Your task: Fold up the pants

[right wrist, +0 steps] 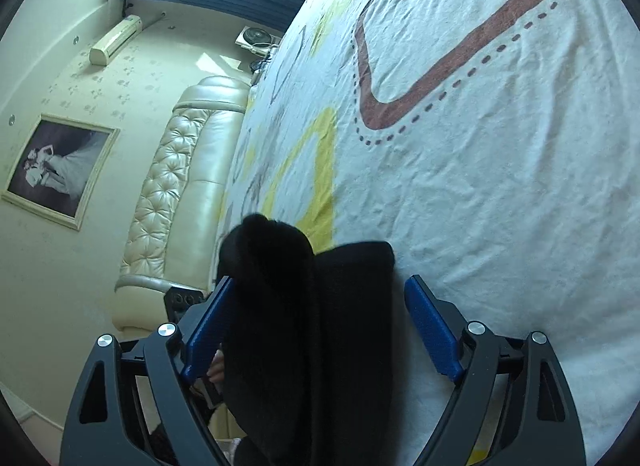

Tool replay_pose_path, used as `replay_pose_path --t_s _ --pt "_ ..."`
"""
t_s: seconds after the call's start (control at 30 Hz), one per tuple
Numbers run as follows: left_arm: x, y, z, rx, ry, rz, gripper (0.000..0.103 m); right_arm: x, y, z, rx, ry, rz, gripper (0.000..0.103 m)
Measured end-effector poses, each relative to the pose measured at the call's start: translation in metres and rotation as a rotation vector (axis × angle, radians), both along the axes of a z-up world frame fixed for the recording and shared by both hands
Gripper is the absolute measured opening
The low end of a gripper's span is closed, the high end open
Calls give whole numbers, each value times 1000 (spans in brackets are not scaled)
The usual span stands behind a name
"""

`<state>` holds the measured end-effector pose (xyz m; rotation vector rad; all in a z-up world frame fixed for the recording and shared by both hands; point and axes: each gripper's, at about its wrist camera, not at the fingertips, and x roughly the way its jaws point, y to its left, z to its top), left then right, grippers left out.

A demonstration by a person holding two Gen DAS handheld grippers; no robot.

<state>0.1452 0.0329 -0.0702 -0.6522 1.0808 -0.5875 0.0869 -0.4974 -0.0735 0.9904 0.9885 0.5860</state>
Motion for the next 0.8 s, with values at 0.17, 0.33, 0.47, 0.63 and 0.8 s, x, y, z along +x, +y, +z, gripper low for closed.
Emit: replay_pose_path --t_s 0.17,0.33,0.47,0.63,0.8 --pt "7 -8 4 9 11 1 93 24 15 0 -15 37 1 88" --pt "19 -13 0 2 43 22 93 23 17 -5 -102 78 -4 47" --pt "24 -18 0 41 54 27 91 16 7 -14 -68 74 -31 36" --pt "26 -30 5 194 31 -1 57 17 10 -12 -84 70 -30 36" --pt "25 -39 9 248 17 4 39 15 12 -12 -94 50 -43 35"
